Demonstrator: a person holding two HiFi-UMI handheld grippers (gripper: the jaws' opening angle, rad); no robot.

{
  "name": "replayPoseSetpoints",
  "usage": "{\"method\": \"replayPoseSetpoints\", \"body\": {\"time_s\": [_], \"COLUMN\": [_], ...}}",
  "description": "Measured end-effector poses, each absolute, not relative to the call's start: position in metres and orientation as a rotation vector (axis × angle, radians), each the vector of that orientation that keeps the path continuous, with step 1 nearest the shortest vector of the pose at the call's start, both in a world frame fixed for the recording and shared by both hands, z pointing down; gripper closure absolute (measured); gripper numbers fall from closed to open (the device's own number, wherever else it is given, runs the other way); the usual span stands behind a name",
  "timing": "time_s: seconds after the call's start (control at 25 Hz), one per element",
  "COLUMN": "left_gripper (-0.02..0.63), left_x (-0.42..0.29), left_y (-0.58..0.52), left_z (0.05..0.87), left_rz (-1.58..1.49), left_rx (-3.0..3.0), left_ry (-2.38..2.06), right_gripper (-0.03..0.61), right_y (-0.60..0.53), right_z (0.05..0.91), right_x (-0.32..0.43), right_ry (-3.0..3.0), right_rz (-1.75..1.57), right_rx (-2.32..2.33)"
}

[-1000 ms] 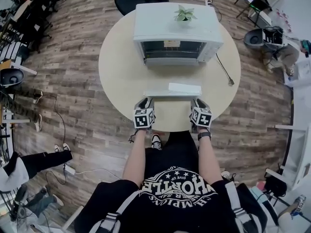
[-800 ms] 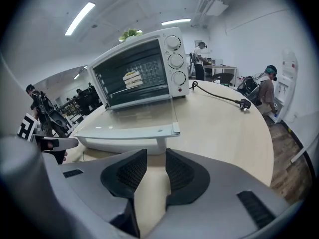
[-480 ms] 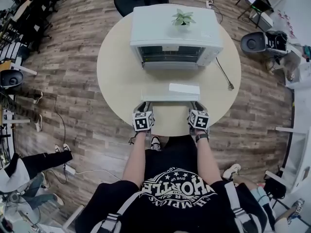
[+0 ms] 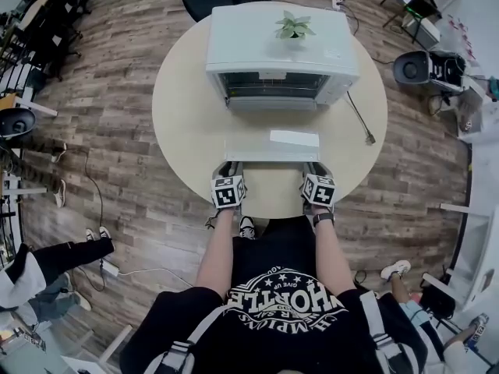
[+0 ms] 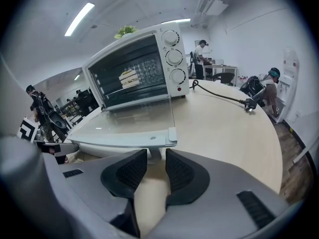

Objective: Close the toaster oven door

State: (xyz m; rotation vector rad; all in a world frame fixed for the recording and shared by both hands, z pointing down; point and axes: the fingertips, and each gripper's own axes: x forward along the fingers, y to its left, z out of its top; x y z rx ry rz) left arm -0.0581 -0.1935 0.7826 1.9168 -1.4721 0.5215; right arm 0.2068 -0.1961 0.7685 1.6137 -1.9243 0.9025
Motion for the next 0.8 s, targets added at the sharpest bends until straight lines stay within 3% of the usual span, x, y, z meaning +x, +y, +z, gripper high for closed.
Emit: {"method": "replayPoseSetpoints", "body": {"time_s": [0.24,0.8], "left_gripper": [0.506,0.535], "left_x": [-0.0605,-0.0631], "left_y": [-0.1933,-0.1939], "left_z": [0.7801,0.777], "left_rz": [0.512,0.506], "left_rx": [1.918,1.893], "left_ry": [-1.508,-1.512], "right_gripper": [0.484,0.488], "right_y": [-0.1951,-0.1971], "right_z": [0.7669,0.7645], "right_x": [0.2049,0.2065], "right_ry": [-1.936,-1.964], "right_rz": [0.904,0.907], "right_rx": [1.598,1.597]}}
